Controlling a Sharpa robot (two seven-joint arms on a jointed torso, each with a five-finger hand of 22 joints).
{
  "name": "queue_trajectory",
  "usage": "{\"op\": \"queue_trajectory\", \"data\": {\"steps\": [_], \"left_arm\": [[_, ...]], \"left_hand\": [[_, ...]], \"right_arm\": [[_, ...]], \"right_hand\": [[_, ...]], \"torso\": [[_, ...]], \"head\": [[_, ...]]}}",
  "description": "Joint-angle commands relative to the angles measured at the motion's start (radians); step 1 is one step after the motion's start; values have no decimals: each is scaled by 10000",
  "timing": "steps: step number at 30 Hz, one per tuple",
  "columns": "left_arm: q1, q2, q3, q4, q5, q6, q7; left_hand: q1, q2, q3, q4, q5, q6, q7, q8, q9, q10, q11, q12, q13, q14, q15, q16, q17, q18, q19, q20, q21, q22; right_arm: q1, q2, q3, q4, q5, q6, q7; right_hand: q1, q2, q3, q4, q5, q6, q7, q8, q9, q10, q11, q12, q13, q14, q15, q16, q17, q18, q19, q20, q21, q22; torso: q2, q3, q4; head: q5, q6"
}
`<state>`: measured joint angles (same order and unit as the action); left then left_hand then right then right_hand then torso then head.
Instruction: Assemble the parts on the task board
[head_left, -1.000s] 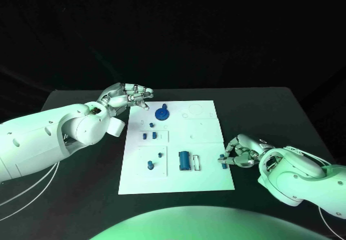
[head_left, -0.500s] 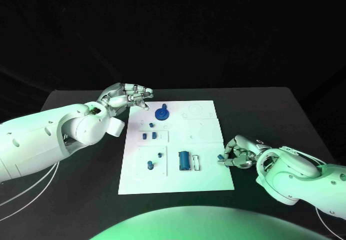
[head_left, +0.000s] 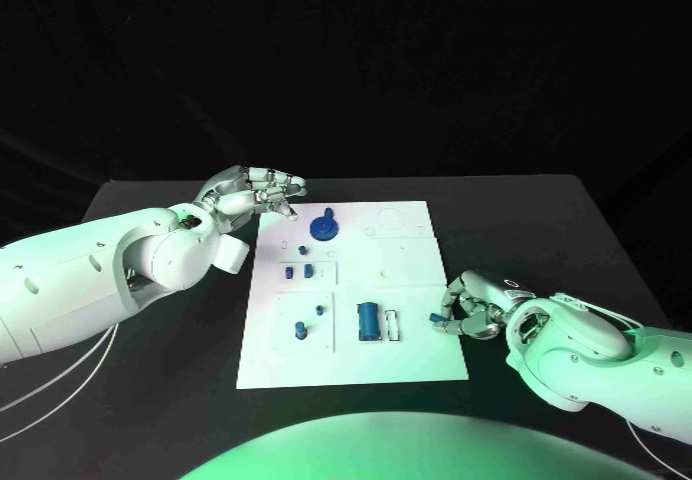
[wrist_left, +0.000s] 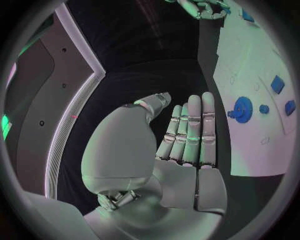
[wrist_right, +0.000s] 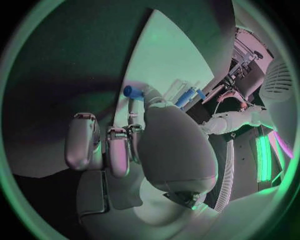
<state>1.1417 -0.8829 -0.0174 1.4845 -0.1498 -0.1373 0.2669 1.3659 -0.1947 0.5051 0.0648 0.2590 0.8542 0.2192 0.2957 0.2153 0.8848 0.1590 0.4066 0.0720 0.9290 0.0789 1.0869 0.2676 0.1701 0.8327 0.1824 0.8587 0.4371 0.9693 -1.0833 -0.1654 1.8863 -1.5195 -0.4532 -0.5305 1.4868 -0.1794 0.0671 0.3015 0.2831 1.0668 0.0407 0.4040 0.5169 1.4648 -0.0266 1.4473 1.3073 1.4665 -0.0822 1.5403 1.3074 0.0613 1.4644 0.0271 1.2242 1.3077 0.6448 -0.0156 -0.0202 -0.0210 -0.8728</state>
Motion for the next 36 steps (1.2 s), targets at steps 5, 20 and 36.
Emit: {"op": "queue_trajectory", "data": {"steps": [5, 20, 36], "left_arm": [[4, 19, 6, 15, -9, 156, 46], [4, 37, 5, 11, -10, 160, 38], [4, 40, 5, 37, -11, 178, 30]], "left_hand": [[-32, 93, -6, 43, 17, -54, 8, -29, -11, -95, 5, 39, -14, -12, 78, -55, -16, 130, 49, -13, -36, -12], [-30, 99, -6, 55, 19, -54, 7, -34, -11, -105, 5, 54, -16, -17, 78, -56, -17, 130, 55, -12, -55, -26], [-27, 106, -3, 59, 20, -53, 8, -34, -10, -107, 5, 58, -17, -18, 78, -56, -17, 130, 58, -13, -59, -29]], "right_arm": [[-120, -21, -102, 147, 387, 170, -196], [192, 42, -79, 593, 2190, -579, -118], [364, 945, -66, 433, 3112, -790, -40]], "right_hand": [[314, -59, 2449, -161, 1057, 143, -2, -103, 126, 626, -94, 26, 1951, 869, -100, -3, 1724, -34, 174, -93, 207, 1865], [-1686, -716, 5803, -1415, 915, -368, 33, 599, 1366, 714, -46, 126, 2013, 905, -79, 62, 1914, -87, 262, -71, 562, 1936], [-2394, -769, 5794, -1406, 868, -311, -51, 585, 1433, 719, -103, 126, 2016, 908, -119, 67, 1929, -82, 255, -93, 546, 1928]], "torso": [[-3, -2, -6], [5, -11, 0], [19, -17, -5]], "head": [[5, 2], [16, 2], [6, 2]]}}
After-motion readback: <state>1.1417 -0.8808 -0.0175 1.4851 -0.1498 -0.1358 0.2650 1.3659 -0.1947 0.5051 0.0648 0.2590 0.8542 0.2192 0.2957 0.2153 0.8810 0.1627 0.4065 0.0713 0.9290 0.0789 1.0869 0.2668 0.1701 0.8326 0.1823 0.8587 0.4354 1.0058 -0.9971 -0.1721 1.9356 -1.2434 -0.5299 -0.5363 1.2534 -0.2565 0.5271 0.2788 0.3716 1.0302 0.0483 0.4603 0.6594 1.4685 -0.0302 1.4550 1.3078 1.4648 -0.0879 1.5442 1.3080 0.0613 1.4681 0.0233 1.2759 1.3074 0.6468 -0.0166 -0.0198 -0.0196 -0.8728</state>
